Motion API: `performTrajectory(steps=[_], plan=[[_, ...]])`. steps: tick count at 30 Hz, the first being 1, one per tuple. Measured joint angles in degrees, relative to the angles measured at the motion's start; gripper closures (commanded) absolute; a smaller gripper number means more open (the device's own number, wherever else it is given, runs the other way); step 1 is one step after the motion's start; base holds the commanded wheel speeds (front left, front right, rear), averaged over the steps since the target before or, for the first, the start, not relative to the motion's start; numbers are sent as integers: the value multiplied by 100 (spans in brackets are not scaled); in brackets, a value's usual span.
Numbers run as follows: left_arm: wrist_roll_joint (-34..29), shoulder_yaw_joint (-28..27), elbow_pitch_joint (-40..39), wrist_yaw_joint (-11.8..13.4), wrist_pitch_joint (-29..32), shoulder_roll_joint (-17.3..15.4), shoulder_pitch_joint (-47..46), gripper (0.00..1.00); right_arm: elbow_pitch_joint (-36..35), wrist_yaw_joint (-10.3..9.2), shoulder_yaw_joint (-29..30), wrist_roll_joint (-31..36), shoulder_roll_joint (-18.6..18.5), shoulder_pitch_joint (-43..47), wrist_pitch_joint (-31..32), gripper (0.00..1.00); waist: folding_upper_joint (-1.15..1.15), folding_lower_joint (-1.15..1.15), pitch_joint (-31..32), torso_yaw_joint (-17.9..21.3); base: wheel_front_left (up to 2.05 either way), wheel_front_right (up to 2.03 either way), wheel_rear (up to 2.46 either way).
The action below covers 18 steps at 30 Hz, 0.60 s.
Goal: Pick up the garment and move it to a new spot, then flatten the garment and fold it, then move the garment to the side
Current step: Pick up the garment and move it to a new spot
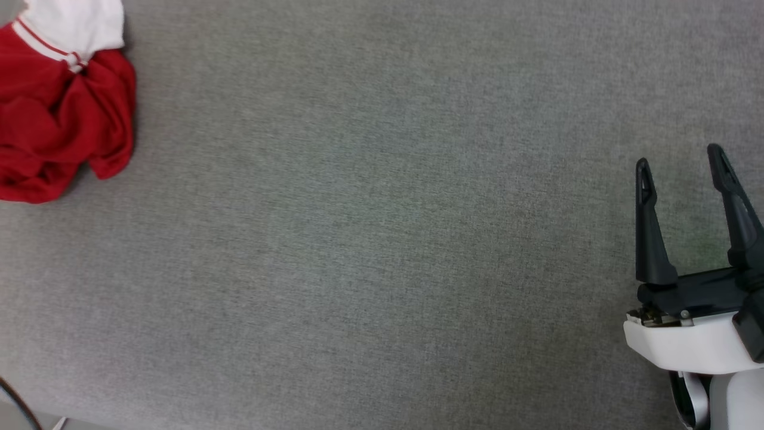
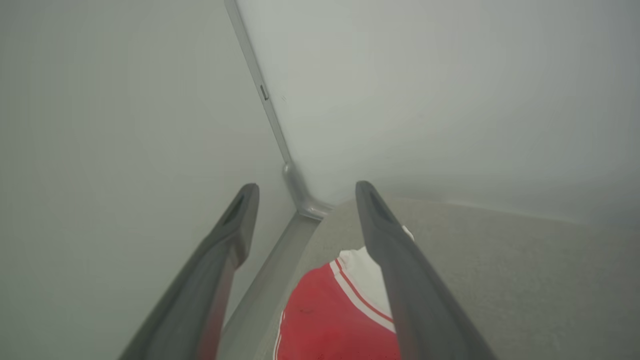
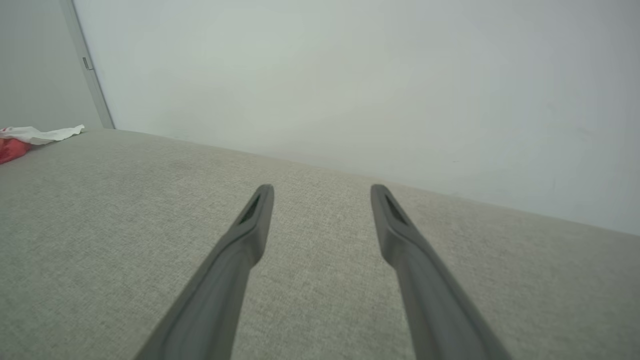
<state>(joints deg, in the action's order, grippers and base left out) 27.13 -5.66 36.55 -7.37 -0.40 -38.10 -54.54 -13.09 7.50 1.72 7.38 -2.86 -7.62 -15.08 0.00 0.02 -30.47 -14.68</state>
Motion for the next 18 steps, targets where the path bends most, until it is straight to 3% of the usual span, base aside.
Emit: performTrajectory(steps=[6,12,15,18], plan=[[1411,1121,18,-3,1907,-472,-60,0,-172,0,-80,192,1,-62,0,0,0,0,-368,146,0,0,0],[2643,1777,-119,-3,3463,-998,210,0,-294,1,-131,292,-5,-155,0,0,0,0,-599,276,0,0,0],[3200,1963,-222,-2,3971,-1070,394,0,-308,1,-135,323,-21,-153,0,0,0,0,-686,325,0,0,0],[3370,2259,-344,-2,4224,-1181,546,0,-304,1,-141,330,-21,-154,0,0,0,-1,-755,369,0,0,0]])
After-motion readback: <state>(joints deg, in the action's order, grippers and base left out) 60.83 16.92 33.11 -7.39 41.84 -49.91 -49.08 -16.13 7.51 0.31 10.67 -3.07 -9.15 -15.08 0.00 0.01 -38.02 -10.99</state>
